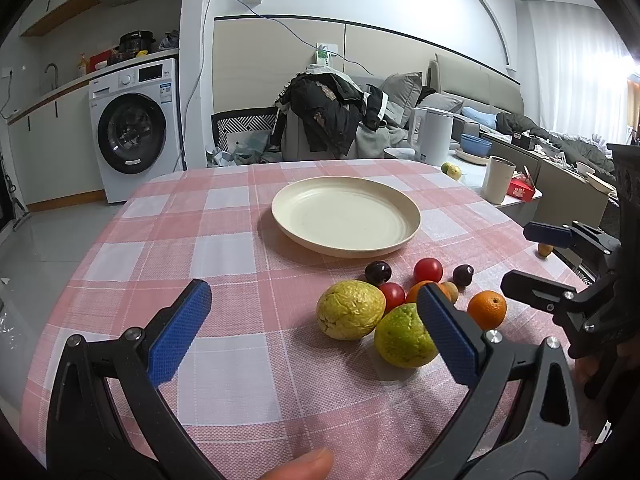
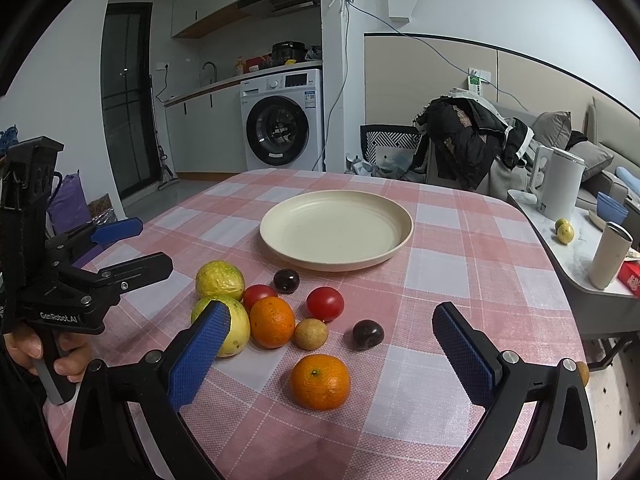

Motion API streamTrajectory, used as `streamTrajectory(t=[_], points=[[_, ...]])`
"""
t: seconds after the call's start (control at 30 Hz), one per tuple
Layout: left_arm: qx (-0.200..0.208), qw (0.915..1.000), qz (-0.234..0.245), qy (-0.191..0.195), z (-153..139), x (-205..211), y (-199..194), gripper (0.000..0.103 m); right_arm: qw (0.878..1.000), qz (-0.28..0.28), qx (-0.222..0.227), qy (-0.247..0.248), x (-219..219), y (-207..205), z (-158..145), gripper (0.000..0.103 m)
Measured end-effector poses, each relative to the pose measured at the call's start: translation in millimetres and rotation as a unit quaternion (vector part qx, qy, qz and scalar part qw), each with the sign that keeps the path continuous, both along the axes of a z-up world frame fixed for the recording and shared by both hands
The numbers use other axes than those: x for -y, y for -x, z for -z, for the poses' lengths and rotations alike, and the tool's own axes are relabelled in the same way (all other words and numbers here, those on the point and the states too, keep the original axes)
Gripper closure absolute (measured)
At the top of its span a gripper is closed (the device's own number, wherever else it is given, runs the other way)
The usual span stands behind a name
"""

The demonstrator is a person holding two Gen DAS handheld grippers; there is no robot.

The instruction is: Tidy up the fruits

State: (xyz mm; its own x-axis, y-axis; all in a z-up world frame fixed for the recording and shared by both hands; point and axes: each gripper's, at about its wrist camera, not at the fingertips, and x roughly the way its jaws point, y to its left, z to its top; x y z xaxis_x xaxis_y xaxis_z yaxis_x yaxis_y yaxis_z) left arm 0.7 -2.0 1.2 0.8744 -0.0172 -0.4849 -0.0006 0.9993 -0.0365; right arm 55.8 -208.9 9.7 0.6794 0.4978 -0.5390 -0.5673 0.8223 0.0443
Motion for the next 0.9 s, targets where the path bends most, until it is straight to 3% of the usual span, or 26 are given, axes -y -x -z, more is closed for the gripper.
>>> streamTrajectory(t=[0.57,0.9], points=[[-0.004,0.9999,0.014,0.003,0,1,0,0.001,0.999,0.031,-0.015,0.005,6,-9,3,0.0],[-0.021,0.9997,0.012,-0.003,3,4,-5,0.001,0.996,0.064,-0.048,0.027,19,-22,8,0.0]])
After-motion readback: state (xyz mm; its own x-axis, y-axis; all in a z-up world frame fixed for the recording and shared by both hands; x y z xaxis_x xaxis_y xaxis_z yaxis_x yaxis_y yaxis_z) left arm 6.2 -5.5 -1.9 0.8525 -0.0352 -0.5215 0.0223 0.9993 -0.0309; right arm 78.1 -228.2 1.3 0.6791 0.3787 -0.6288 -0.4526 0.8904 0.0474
